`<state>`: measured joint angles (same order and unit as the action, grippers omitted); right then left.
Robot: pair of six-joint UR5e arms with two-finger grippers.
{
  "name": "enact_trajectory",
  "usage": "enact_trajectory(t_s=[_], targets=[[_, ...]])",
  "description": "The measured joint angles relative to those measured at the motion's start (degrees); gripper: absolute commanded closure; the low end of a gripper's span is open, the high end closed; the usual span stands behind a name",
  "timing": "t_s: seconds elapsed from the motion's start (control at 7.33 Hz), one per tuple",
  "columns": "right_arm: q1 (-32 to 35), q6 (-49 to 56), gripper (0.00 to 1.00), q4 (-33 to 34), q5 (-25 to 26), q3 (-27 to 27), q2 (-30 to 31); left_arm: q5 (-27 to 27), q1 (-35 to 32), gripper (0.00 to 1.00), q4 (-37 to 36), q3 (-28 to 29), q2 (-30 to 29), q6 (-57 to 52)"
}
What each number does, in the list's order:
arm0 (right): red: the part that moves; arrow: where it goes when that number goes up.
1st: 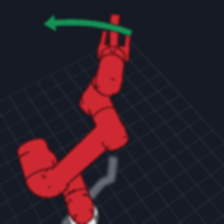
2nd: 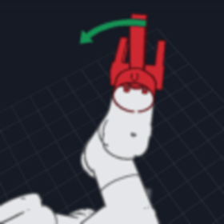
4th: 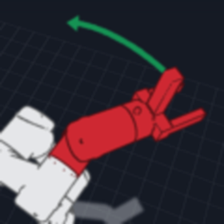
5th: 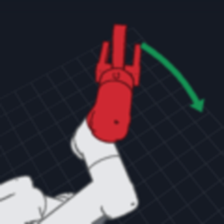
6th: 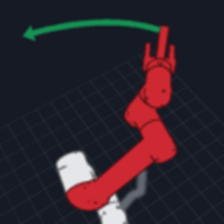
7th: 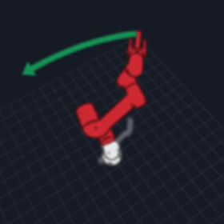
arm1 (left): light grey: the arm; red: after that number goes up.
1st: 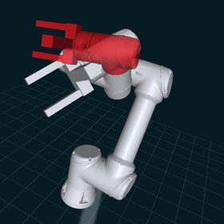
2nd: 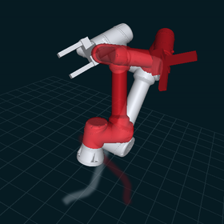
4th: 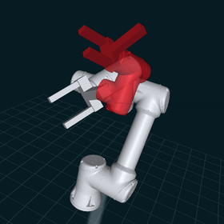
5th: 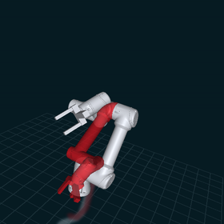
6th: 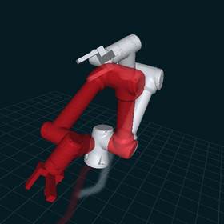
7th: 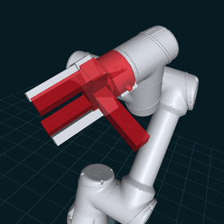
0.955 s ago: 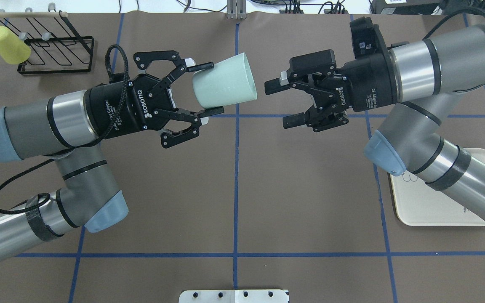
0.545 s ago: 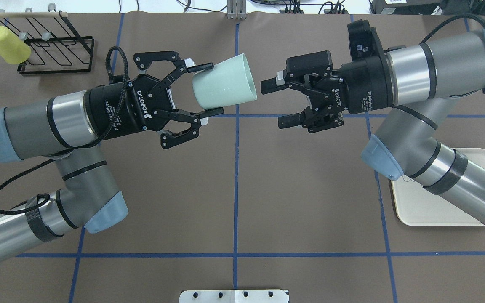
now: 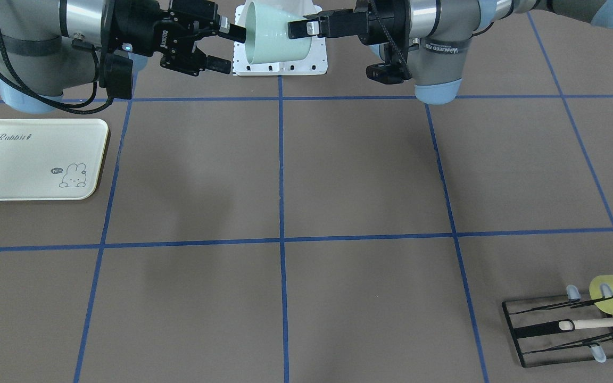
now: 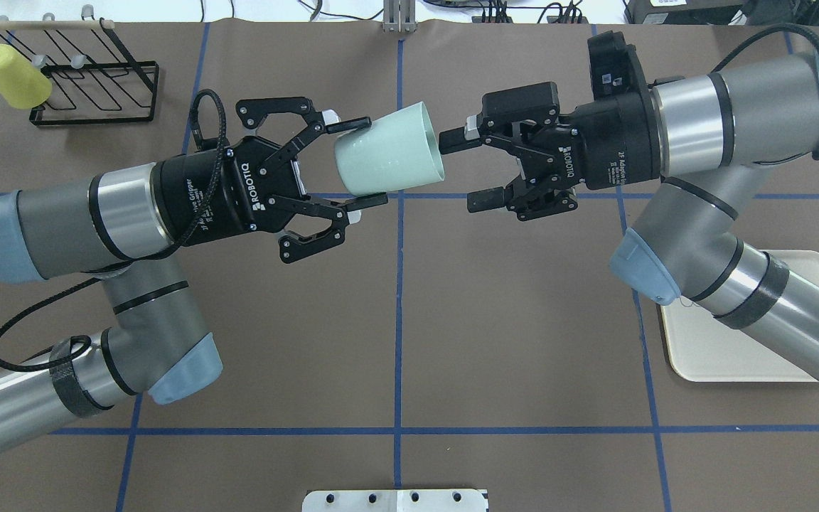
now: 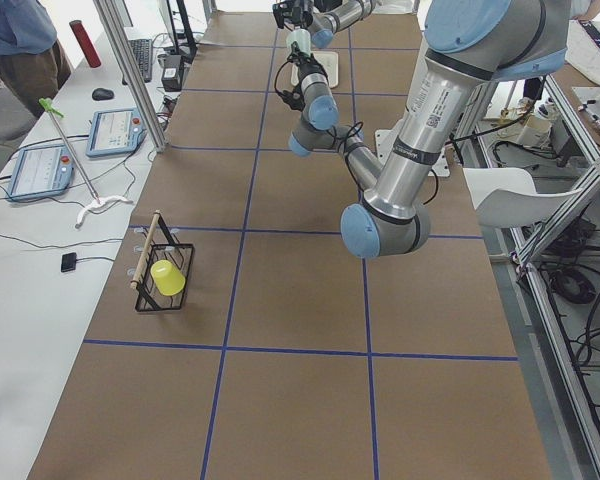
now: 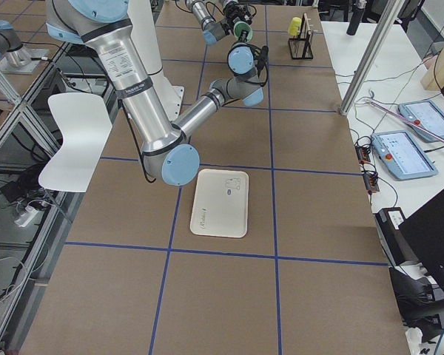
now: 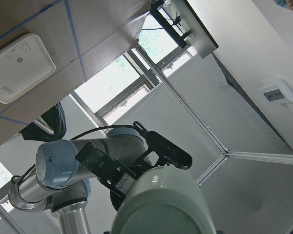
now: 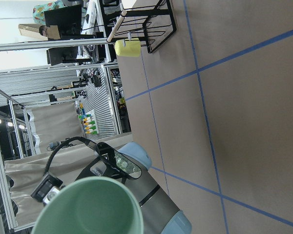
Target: Left arm grabs green cup and hands to right arm on tray
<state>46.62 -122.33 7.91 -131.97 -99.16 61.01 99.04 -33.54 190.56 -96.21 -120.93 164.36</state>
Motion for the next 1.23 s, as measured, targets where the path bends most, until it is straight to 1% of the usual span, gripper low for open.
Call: enact_trajectory(t_s=[0.27, 0.41, 0.55, 0.68, 0.82, 0.95, 1.09, 1.23], targets=[[-0.1, -0.4, 0.09, -0.1, 0.0, -0.4, -0.1, -1.9, 1.1, 1.00, -0.2, 0.0, -0.5, 0.7], [-0.2, -0.6, 0.11, -0.1, 0.1, -0.6, -0.1, -2.6, 1.6, 1.00, -0.4, 0.1, -1.2, 0.7], [-0.5, -0.7, 0.18, -0.1, 0.4, -1.0, -0.2, -2.9, 2.1, 1.00, -0.6, 0.3, -2.1, 0.7], [-1.2, -0.7, 0.32, -0.1, 1.1, -1.4, -0.2, -3.4, 2.5, 1.00, -0.7, 0.5, -2.8, 0.7], [-1.7, -0.9, 0.59, -0.1, 1.5, -1.9, -0.2, -4.1, 2.9, 1.00, -0.7, 0.6, -3.0, 0.7], [-2.1, -1.4, 0.91, -0.2, 1.8, -2.5, -0.2, -4.5, 3.1, 1.00, -0.7, 0.6, -3.1, 0.6], [-2.1, -2.2, 1.00, -0.5, 2.0, -3.1, -0.2, -4.6, 3.3, 0.58, -0.6, 0.6, -3.1, 0.6], [-2.1, -2.6, 1.00, -1.0, 2.1, -3.4, -0.1, -4.6, 3.3, 0.01, -0.3, 0.6, -2.9, 0.5]])
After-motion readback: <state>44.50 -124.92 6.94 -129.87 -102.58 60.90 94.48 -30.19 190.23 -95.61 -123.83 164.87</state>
